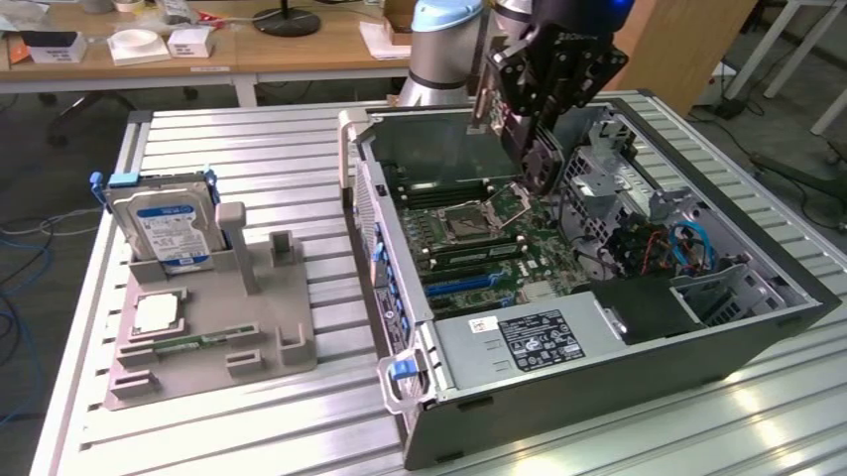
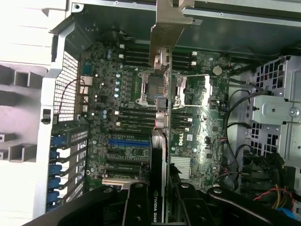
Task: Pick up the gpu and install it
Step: 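Pick up the gpu and move the gpu toward the slot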
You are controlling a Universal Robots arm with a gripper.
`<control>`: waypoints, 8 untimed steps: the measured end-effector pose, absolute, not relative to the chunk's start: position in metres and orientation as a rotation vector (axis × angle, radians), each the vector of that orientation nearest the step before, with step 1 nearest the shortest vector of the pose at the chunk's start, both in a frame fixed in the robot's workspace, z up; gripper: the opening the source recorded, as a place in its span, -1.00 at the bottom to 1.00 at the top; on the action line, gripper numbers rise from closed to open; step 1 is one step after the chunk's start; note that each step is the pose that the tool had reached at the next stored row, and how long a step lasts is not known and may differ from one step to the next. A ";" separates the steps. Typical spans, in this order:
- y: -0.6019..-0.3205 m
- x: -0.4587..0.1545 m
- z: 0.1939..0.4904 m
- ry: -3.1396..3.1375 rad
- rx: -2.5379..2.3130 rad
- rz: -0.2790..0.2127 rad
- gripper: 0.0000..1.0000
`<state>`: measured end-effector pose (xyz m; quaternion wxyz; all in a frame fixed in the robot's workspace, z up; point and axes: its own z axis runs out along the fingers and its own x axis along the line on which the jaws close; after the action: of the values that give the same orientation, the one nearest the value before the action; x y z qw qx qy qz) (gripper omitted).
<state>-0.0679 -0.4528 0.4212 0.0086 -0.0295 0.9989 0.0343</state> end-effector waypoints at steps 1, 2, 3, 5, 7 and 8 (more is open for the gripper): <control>-0.453 -0.067 0.421 3.121 -0.089 0.107 -0.47; -0.453 -0.067 0.421 3.120 -0.085 0.107 -0.47; -0.453 -0.066 0.421 3.120 -0.082 0.107 -0.47; -0.453 -0.065 0.421 3.119 -0.076 0.107 -0.47; -0.453 -0.064 0.421 3.119 -0.071 0.107 -0.47; -0.453 -0.064 0.421 3.118 -0.069 0.107 -0.47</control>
<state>-0.0637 -0.4528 0.4213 0.0103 -0.0220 0.9991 0.0341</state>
